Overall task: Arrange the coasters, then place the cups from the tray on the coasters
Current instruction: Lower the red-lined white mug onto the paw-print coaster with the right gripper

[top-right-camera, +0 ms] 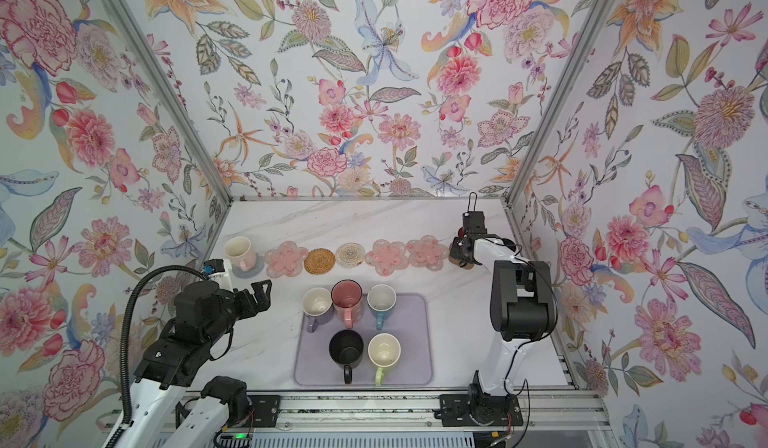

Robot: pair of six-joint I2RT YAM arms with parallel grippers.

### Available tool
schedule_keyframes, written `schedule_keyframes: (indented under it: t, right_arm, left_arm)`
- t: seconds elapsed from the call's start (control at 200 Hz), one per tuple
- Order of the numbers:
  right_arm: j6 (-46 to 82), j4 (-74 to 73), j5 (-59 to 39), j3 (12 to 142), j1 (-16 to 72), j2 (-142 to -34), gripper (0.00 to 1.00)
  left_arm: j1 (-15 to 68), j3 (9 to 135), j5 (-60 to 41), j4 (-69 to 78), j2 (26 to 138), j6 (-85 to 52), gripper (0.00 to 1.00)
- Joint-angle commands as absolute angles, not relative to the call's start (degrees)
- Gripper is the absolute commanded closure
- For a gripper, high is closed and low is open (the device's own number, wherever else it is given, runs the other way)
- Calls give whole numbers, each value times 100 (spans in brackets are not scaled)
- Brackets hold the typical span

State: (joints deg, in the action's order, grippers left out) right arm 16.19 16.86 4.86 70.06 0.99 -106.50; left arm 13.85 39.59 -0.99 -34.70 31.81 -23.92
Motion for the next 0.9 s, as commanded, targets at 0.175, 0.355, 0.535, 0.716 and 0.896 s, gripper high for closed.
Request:
schedule_keyframes:
  t: [0.175, 0.355, 0.535, 0.716, 0.896]
  right_arm:
    - [1547, 1530, 614, 7134, 112, -10749, 94]
    - [1546, 1572, 619, 7114, 176, -10758, 92]
    - [1544, 1579, 650, 7068, 224, -10732, 84]
    - [1563, 1573, 626, 7016, 235, -10668, 72]
    - [1582, 1565, 602, 6961, 246, -10590, 63]
  left_arm:
    - [1424, 3855, 23, -3472, 3120, -2463, 1]
    - [1432, 3851, 25, -3472, 3116, -2470, 1]
    - [1423, 3854, 24, -3471, 3094, -2470, 1]
    - [1429, 3852, 21, -3467, 3094, -2472, 1]
    - [1429, 3850, 18, -3465, 3069, -2475, 1]
